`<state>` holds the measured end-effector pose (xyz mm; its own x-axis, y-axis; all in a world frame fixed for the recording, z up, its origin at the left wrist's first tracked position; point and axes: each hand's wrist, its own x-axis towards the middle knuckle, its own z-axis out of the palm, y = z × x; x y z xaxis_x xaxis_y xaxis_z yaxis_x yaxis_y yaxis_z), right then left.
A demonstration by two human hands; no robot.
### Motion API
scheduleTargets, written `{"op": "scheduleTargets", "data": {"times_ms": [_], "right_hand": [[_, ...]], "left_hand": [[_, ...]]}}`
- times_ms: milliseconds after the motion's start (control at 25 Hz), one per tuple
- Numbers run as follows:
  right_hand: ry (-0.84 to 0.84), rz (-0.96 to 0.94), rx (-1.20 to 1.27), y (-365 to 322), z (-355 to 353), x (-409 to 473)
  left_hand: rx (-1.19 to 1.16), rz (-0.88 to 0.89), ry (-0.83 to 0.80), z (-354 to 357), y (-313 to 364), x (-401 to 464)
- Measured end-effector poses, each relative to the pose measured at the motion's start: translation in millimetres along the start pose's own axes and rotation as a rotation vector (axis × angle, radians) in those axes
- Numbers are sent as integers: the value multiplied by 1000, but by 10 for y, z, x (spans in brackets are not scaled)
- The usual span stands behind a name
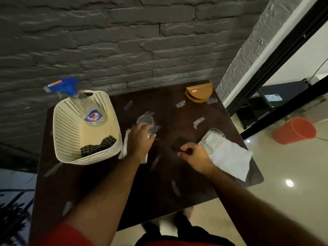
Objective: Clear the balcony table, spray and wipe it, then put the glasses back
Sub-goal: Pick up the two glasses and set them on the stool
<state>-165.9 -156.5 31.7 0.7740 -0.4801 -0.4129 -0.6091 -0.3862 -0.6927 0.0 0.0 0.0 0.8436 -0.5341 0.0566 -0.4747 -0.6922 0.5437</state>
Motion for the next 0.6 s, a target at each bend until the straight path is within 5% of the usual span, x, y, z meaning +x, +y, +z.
{"op": "scheduleTargets", "data": {"times_ms": [120,320,600], "right_hand": [[-20,-16,-37,31,-212,76],[-77,-33,-107,249,-539,236],[-66,11,-152,607,-715,429]], "left_hand": [[220,-26,-24,16,56,286],[242,-294,-294,232,68,599],[359,-397,-276,321,167,750]]}}
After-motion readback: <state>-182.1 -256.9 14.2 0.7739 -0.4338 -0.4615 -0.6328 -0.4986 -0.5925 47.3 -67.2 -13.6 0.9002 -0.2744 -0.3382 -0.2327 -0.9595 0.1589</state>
